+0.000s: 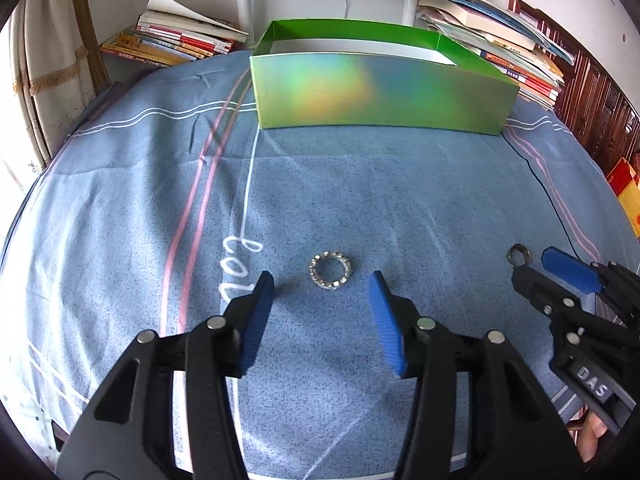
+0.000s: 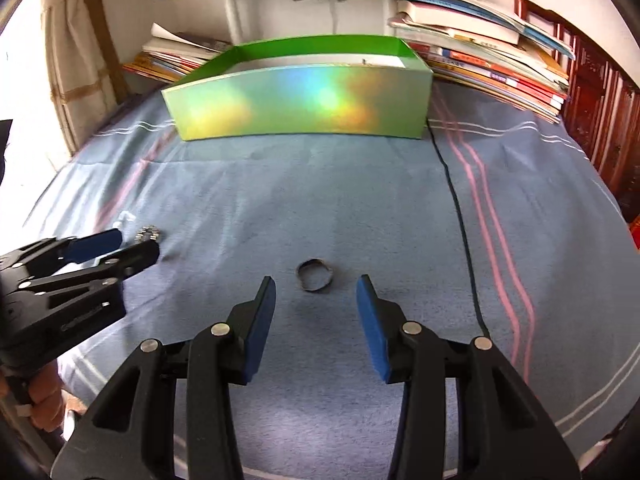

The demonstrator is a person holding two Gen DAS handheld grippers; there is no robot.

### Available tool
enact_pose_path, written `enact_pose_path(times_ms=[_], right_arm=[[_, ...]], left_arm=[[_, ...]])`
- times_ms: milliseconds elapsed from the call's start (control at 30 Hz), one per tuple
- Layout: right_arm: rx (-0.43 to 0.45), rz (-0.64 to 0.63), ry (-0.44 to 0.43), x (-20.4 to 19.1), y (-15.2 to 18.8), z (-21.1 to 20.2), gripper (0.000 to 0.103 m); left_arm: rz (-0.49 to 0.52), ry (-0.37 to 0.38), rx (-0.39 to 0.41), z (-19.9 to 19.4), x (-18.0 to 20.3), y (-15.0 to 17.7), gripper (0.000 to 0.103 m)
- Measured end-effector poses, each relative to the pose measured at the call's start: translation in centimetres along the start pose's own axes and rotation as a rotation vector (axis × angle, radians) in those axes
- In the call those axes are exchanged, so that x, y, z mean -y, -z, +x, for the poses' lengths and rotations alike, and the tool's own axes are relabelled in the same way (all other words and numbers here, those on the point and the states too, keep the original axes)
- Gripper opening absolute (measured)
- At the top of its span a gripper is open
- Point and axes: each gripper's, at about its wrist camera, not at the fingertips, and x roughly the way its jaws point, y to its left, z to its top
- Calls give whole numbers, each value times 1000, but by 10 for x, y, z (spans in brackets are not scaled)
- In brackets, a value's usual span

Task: Organize jewelry
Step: 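Grasp the beaded ring with the left tool while the right tool grasps the dark ring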

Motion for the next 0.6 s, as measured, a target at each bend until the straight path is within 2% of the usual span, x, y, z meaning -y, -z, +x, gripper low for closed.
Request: enact_pose_path(times_ms=[200,600], right_arm=[[9,-31,28,-8,-2,5,44],[18,-44,44,-11,-2,6,44]], left_arm=[[8,-29,1,3,4,-2,49],[14,-25,2,4,6,-2,50]])
